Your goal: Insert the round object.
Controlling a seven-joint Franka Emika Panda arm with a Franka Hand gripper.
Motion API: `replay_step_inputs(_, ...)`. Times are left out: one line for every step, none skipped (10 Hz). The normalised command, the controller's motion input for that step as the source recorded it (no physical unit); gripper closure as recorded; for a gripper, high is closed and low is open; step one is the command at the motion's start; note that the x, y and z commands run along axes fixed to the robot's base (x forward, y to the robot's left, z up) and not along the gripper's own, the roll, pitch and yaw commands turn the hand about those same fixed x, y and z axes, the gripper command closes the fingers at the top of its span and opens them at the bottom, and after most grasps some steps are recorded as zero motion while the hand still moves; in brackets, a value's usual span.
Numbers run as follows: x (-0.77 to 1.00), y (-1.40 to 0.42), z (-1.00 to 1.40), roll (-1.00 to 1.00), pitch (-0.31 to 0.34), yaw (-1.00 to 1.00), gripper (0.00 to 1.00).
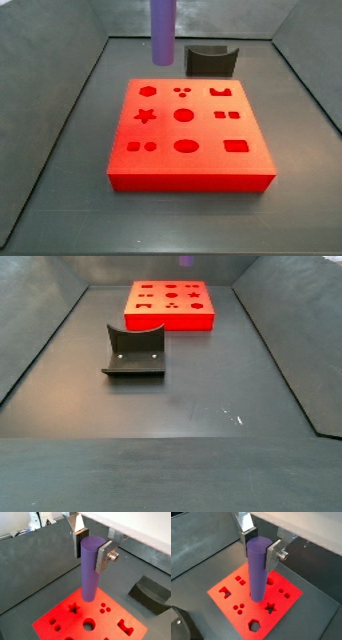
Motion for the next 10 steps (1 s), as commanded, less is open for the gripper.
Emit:
replay_step_inputs(0.04, 0.0, -0.06, 0.0, 0.0, 0.0, 1.0)
replay_step_inputs(0.3, -0.03, -0.25, 0.01, 0.0, 0.0, 1.0)
replay_step_inputs(0.61, -0.31, -0.03, 0.09, 0.001, 0.0, 1.0)
replay_step_inputs(0.56, -0.29, -0.05, 0.04, 0.0, 0.0, 1.0)
replay_step_inputs(0.52, -0.26, -0.08, 0.01, 0.0, 0.02, 1.0)
replay_step_inputs(0.48, -0.22, -0.13, 0.01, 0.0, 0.0, 1.0)
replay_step_inputs(0.28, -0.11, -0.19, 0.05, 0.0, 0.0, 1.0)
replay_step_inputs(0.14, 0.0, -0.34, 0.05, -0.01, 0.0, 1.0)
replay_step_inputs(0.27, 0.0, -0.41, 0.01, -0.054, 0.0, 1.0)
replay_step_inputs(0.37, 0.0, -0.44, 0.0, -0.096, 0.0, 1.0)
